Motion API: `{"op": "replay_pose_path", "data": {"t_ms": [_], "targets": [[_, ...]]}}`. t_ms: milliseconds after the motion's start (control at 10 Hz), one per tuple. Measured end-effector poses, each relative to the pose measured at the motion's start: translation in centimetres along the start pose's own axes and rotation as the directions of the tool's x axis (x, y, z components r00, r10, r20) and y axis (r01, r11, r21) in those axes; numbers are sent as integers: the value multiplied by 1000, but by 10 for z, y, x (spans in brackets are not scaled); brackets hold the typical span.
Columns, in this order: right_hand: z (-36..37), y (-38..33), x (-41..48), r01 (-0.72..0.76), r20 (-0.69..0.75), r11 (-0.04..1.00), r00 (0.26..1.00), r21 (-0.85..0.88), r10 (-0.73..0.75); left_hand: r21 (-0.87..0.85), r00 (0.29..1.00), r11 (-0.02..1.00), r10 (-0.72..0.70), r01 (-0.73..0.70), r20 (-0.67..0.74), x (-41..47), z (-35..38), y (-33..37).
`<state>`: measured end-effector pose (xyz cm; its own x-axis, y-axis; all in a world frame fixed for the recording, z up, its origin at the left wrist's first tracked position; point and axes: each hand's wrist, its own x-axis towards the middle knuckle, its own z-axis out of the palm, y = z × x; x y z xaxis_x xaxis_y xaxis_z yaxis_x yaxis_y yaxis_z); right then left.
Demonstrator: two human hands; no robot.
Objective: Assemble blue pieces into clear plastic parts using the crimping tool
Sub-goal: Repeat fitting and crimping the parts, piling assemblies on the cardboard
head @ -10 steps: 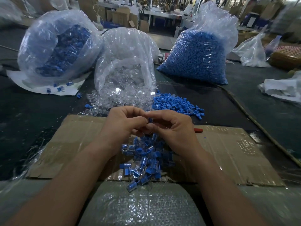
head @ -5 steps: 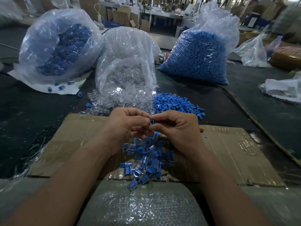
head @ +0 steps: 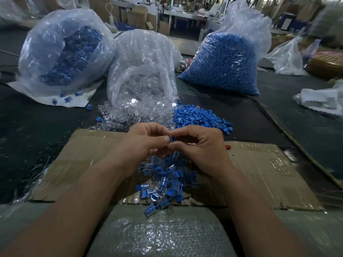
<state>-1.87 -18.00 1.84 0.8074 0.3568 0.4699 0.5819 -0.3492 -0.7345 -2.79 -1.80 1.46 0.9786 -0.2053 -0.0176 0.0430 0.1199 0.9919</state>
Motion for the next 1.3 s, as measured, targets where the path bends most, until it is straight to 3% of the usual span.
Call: {"op": "replay_pose_path", "data": {"t_ms": [300, 500, 600, 900, 1100, 1300], "targets": [[-43, 18, 4, -368, -82, 893, 930, -259, 359, -12, 991, 999, 41, -43, -125, 3, -6, -3], [-56, 22, 0, -504, 160, 759, 780, -412, 605, -10, 986, 998, 62, -64, -155, 6, -8, -3], [-51, 22, 0, -460, 259, 724, 722, -513, 642, -16, 983, 998, 59, -62, -172, 6, -8, -3], [-47, 18, 2, -405, 243, 721, 753, -563, 612, -6, 984, 999, 50, -52, -169, 7, -8, -4], [-33, 10, 6, -270, 174, 605, 801, -749, 573, -8, 982, 999, 44, -46, -186, 7, -7, -4], [-28, 17, 4, -308, 83, 593, 838, -744, 540, -16, 974, 998, 49, -54, -220, 8, -9, -4]]}}
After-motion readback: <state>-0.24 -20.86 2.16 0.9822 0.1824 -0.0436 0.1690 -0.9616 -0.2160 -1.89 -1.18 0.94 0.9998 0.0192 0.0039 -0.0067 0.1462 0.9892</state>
